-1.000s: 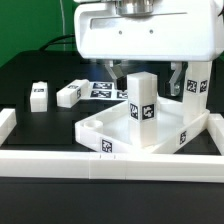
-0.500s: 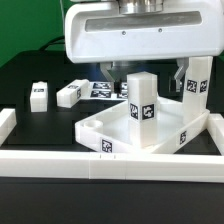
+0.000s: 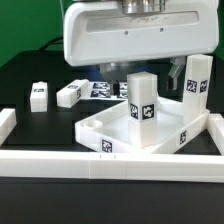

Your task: Assemble desk

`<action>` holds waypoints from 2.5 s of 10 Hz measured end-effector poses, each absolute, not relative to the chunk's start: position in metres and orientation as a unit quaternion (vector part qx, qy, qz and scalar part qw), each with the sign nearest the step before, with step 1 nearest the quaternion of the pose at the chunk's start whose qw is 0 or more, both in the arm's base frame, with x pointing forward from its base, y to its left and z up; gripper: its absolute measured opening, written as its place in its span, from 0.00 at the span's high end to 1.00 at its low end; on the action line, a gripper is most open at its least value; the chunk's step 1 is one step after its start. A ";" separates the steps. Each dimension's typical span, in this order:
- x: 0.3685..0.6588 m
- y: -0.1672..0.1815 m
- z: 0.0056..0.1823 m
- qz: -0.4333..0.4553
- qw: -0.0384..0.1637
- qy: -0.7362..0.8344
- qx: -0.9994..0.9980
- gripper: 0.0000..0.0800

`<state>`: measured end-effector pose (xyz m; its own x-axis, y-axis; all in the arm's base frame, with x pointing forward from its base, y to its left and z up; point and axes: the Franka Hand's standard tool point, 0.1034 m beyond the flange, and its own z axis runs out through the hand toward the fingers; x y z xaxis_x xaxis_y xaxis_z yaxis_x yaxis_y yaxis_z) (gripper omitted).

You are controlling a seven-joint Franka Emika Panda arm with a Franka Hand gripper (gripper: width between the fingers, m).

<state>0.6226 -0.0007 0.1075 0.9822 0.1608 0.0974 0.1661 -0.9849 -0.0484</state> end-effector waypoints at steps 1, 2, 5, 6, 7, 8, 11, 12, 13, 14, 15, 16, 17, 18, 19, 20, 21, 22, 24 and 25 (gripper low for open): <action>0.623 -0.001 0.107 -0.047 0.028 -0.082 -0.995 0.33; 0.623 -0.001 0.107 -0.047 0.028 -0.082 -0.995 0.50; 0.623 -0.001 0.107 -0.046 0.029 -0.067 -0.996 0.64; 0.623 -0.001 0.107 -0.046 0.029 -0.068 -0.996 0.64; 0.623 -0.001 0.107 -0.046 0.030 -0.059 -0.997 0.64; 0.623 0.000 0.107 -0.045 0.033 -0.005 -0.998 0.64; 0.623 0.003 0.108 -0.040 0.042 0.143 -0.988 0.64; 0.624 0.001 0.108 -0.043 0.044 0.178 -0.982 0.64; 0.624 0.001 0.108 -0.044 0.045 0.209 -0.976 0.64; 0.624 0.000 0.108 -0.041 0.047 0.265 -0.962 0.64; 0.624 0.000 0.108 -0.039 0.048 0.303 -0.951 0.64; 0.624 0.001 0.107 -0.037 0.049 0.336 -0.940 0.64; 0.623 0.004 0.107 -0.034 0.050 0.393 -0.918 0.64; 0.623 0.005 0.107 -0.032 0.050 0.431 -0.901 0.63; 0.622 0.006 0.106 -0.031 0.049 0.451 -0.890 0.63; 0.621 0.005 0.106 -0.028 0.046 0.473 -0.879 0.63; 0.620 0.004 0.106 -0.027 0.045 0.485 -0.873 0.62; 0.620 0.003 0.106 -0.026 0.041 0.491 -0.870 0.62; 0.620 0.003 0.106 -0.027 0.041 0.488 -0.871 0.62; 0.620 0.003 0.106 -0.028 0.041 0.476 -0.878 0.62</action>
Offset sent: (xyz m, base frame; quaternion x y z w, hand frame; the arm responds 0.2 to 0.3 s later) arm 0.0000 0.0000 0.0000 0.0000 0.0000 0.0000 1.0000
